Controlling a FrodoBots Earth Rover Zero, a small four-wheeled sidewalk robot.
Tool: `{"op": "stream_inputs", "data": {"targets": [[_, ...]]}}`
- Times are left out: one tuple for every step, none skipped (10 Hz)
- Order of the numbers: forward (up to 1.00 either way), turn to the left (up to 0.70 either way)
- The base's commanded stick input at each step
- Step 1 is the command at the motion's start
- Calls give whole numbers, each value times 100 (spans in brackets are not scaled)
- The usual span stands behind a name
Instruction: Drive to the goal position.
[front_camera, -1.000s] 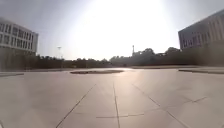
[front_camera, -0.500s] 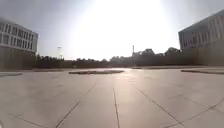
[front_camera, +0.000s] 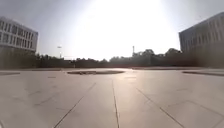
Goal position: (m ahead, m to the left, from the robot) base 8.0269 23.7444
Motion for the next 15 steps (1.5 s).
{"op": "stream_inputs", "data": {"targets": [[70, 0], [70, 0], [70, 0], [70, 0], [70, 0], [70, 0], [70, 0], [70, 0], [70, 0], [70, 2], [70, 17], [70, 31], [70, 35], [70, 21], [70, 2]]}}
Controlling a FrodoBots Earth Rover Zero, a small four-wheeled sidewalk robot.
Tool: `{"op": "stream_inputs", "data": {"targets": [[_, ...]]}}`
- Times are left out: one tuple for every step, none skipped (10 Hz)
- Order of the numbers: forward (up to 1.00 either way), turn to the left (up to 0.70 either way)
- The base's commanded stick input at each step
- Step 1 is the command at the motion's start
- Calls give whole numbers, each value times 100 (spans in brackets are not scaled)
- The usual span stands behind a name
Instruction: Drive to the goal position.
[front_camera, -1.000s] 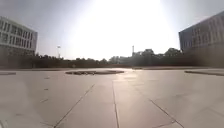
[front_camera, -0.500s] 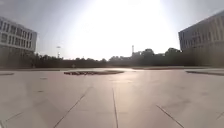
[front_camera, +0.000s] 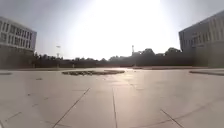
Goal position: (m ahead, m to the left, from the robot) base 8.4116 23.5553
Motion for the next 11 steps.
{"op": "stream_inputs", "data": {"targets": [[70, 1], [70, 0], [70, 0], [70, 0], [70, 0], [70, 0], [70, 0], [70, 0], [70, 0], [70, 0], [70, 0]]}}
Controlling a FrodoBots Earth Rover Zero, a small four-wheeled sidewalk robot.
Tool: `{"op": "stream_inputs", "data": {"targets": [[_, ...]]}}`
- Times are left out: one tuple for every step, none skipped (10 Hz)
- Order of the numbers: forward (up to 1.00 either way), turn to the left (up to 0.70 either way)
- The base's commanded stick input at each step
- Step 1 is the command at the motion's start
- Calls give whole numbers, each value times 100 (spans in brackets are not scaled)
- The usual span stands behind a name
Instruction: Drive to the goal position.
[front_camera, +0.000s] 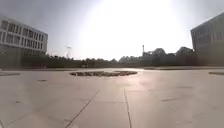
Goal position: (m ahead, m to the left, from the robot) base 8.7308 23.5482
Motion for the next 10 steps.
{"op": "stream_inputs", "data": {"targets": [[70, 0], [70, 0], [70, 0], [70, 0], [70, 0], [70, 0], [70, 0], [70, 0], [70, 0], [70, 0]]}}
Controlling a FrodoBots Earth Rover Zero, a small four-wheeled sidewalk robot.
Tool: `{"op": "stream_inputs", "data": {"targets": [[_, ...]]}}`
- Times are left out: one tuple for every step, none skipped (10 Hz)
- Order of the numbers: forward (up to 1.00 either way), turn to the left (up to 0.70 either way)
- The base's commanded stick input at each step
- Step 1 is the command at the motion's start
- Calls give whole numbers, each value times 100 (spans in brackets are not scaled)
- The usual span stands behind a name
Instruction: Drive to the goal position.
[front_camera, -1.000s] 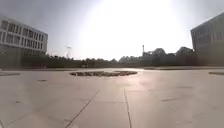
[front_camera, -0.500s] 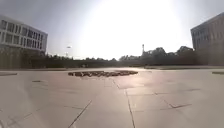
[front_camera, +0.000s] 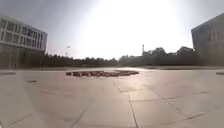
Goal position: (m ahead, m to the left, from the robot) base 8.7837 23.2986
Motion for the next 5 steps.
{"op": "stream_inputs", "data": {"targets": [[70, 0], [70, 0], [70, 0], [70, 0], [70, 0]]}}
